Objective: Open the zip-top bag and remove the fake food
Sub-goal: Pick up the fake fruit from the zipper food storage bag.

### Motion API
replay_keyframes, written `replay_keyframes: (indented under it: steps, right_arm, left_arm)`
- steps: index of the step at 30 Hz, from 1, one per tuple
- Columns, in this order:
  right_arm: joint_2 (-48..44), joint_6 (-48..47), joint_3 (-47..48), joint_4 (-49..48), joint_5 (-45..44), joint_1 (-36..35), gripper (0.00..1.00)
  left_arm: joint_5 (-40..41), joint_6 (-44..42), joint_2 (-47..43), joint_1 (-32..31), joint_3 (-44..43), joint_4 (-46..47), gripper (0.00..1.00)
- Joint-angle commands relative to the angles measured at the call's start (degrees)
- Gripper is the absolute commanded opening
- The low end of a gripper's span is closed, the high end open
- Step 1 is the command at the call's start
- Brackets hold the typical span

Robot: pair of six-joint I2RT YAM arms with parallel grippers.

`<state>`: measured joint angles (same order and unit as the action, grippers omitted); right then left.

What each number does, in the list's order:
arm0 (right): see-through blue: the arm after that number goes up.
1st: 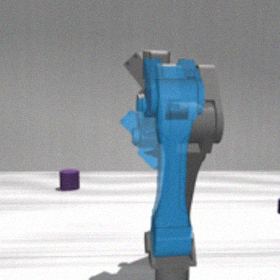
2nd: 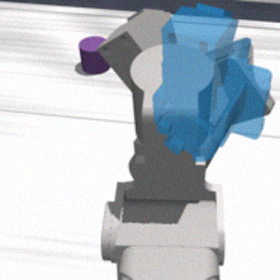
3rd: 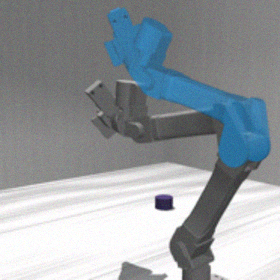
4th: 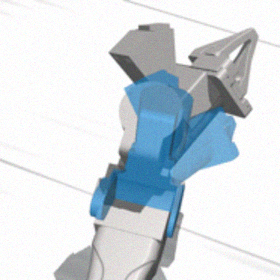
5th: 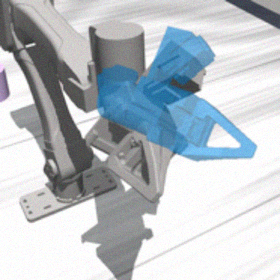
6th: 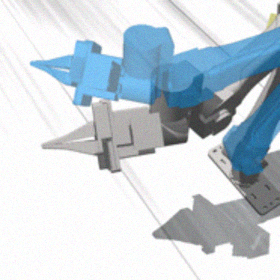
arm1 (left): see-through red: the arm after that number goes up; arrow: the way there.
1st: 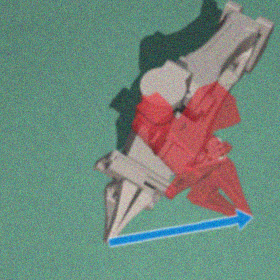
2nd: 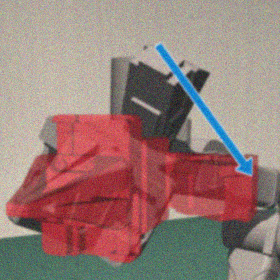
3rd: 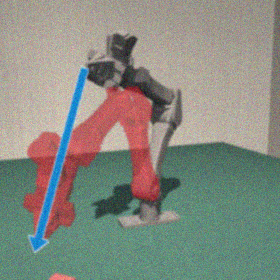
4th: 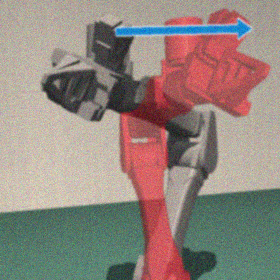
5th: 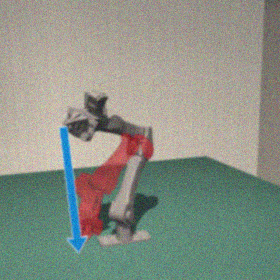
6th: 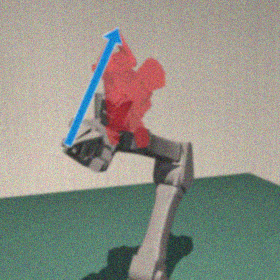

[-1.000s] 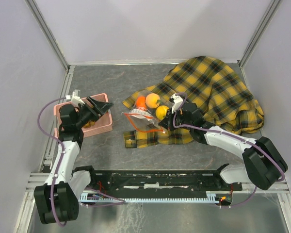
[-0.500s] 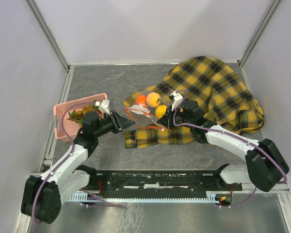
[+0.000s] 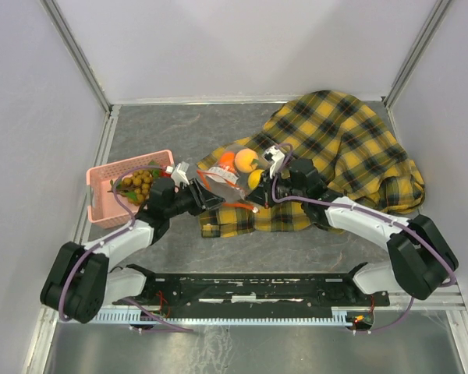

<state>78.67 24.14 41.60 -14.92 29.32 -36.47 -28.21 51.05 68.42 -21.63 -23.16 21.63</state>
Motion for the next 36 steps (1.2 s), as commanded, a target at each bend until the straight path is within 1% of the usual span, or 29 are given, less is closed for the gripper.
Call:
replay_keyframes:
  steps: [1,5,8,11,15,18,21,23,25,28,30,32,36]
  right_arm:
    - [1.61,-3.51,5.31,-1.5,5.0,-1.39,0.02]
    - [4.66,-4.73,7.23,0.54,6.63,-1.62,0.05]
    - [4.77,-5.54,7.18,1.73,6.97,-1.59,0.12]
    - [2.89,-7.25,6.93,3.71,5.89,-1.62,0.2]
    - [-0.69,-8.4,6.57,5.24,3.88,-1.52,0.36]
    - [-3.38,-7.08,5.79,3.84,2.07,-1.13,0.42]
    - [-6.2,-3.39,4.26,0.38,-0.75,0.51,0.43]
    - [-7.37,0.0,3.12,-0.75,-4.88,2.22,0.42]
    - [-8.34,2.52,2.5,1.26,-12.46,3.86,0.41]
    - [-8.85,5.24,2.18,6.35,-26.06,5.62,0.35]
    - [-7.73,6.03,2.44,8.16,-31.25,6.55,0.32]
    - [-5.36,6.22,3.44,9.26,-33.65,6.99,0.28]
    - [1.25,6.18,6.15,9.4,-33.84,7.58,0.21]
  left_arm:
    - [2.31,0.16,4.63,-0.34,-4.14,5.79,0.41]
    - [2.27,0.8,8.73,-0.66,-5.11,8.91,0.4]
    - [2.11,0.85,10.15,-0.78,-5.51,10.63,0.41]
    - [1.86,0.69,9.93,-0.79,-5.35,10.86,0.41]
    - [2.56,-0.53,7.76,-0.76,-4.41,8.35,0.43]
    - [2.82,-1.81,7.45,-0.78,-4.39,6.23,0.47]
    - [2.49,-1.83,8.41,-0.76,-4.51,6.53,0.49]
    - [2.41,-1.83,8.92,-0.78,-4.58,7.03,0.49]
    - [2.46,-1.9,9.17,-0.78,-4.6,7.35,0.49]
    - [2.63,-2.09,9.06,-0.78,-4.56,7.65,0.49]
    - [2.74,-2.01,8.93,-0.78,-4.2,8.12,0.49]
    - [2.85,-1.85,8.99,-0.76,-3.95,8.62,0.49]
    - [2.64,-1.53,9.64,-0.73,-3.72,9.4,0.5]
